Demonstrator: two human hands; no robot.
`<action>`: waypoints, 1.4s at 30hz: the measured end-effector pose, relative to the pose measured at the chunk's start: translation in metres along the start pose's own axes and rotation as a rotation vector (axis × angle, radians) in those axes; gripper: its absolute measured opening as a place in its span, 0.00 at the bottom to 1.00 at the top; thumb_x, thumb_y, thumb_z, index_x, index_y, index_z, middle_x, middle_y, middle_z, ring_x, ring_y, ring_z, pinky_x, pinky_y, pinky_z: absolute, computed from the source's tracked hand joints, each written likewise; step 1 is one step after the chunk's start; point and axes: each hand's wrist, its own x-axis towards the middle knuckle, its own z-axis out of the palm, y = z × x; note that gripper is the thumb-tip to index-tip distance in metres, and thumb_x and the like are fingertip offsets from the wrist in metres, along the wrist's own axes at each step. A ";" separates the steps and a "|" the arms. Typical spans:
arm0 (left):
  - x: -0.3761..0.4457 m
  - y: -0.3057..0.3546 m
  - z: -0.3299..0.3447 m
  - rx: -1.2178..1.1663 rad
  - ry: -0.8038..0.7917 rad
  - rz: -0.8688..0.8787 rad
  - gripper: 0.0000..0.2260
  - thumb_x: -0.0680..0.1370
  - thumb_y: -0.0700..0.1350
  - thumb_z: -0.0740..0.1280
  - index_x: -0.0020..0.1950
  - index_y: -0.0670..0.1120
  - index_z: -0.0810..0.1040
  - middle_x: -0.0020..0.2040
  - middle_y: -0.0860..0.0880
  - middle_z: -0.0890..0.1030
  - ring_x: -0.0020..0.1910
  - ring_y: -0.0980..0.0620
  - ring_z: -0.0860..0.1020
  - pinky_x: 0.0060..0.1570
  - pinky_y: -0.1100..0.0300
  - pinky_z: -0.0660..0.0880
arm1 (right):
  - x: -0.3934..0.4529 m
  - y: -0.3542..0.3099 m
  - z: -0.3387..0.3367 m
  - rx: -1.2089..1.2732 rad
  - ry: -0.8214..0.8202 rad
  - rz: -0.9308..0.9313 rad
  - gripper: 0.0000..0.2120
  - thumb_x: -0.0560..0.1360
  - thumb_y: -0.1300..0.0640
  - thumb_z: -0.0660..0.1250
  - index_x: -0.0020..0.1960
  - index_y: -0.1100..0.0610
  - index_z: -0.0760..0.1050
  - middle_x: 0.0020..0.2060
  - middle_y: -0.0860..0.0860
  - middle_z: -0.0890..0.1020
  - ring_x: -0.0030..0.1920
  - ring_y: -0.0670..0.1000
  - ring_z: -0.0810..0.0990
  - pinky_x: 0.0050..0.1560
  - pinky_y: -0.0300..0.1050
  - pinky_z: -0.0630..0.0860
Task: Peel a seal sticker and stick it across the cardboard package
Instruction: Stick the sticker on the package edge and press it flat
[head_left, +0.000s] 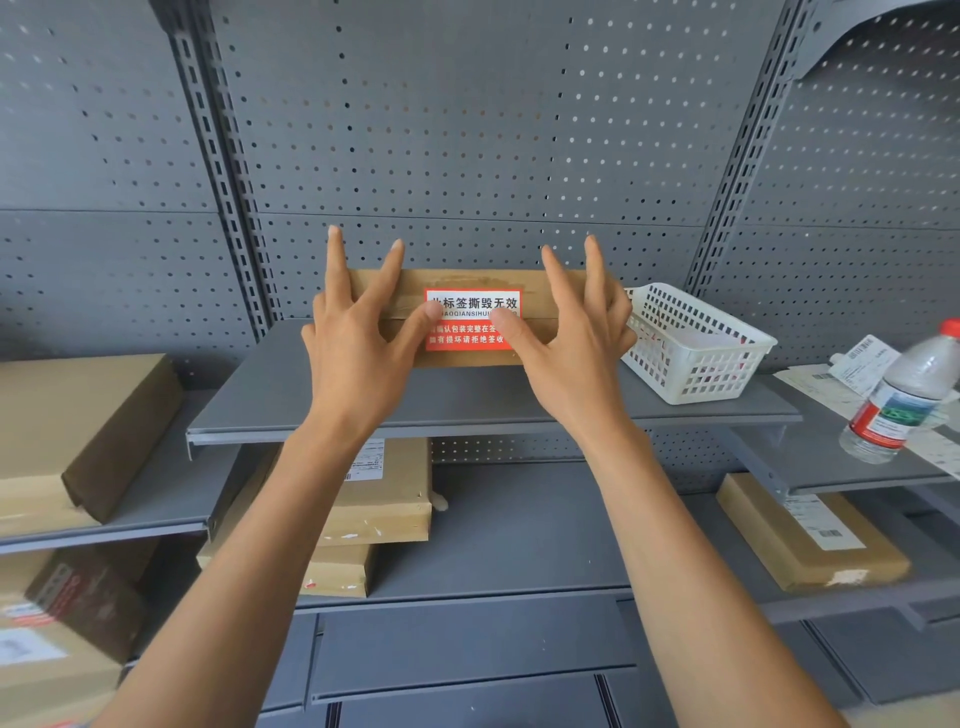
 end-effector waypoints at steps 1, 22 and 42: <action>-0.001 0.001 -0.001 0.009 -0.010 0.000 0.32 0.76 0.66 0.67 0.79 0.61 0.65 0.84 0.49 0.46 0.77 0.46 0.62 0.72 0.44 0.59 | -0.001 -0.001 0.000 -0.010 -0.005 0.000 0.39 0.75 0.31 0.66 0.80 0.45 0.62 0.84 0.49 0.49 0.81 0.61 0.50 0.73 0.66 0.53; -0.003 0.004 -0.017 -0.002 -0.120 0.004 0.43 0.71 0.58 0.77 0.81 0.59 0.60 0.84 0.51 0.42 0.79 0.49 0.56 0.67 0.54 0.52 | -0.002 0.004 -0.012 0.001 -0.107 -0.046 0.40 0.75 0.36 0.70 0.81 0.43 0.57 0.84 0.48 0.46 0.81 0.62 0.46 0.75 0.67 0.49; -0.009 0.005 -0.018 -0.035 -0.072 -0.007 0.43 0.69 0.57 0.79 0.80 0.58 0.63 0.84 0.52 0.48 0.77 0.49 0.58 0.69 0.54 0.52 | -0.005 0.001 -0.018 0.078 -0.165 -0.019 0.44 0.72 0.43 0.76 0.81 0.42 0.58 0.84 0.47 0.42 0.82 0.58 0.43 0.77 0.68 0.48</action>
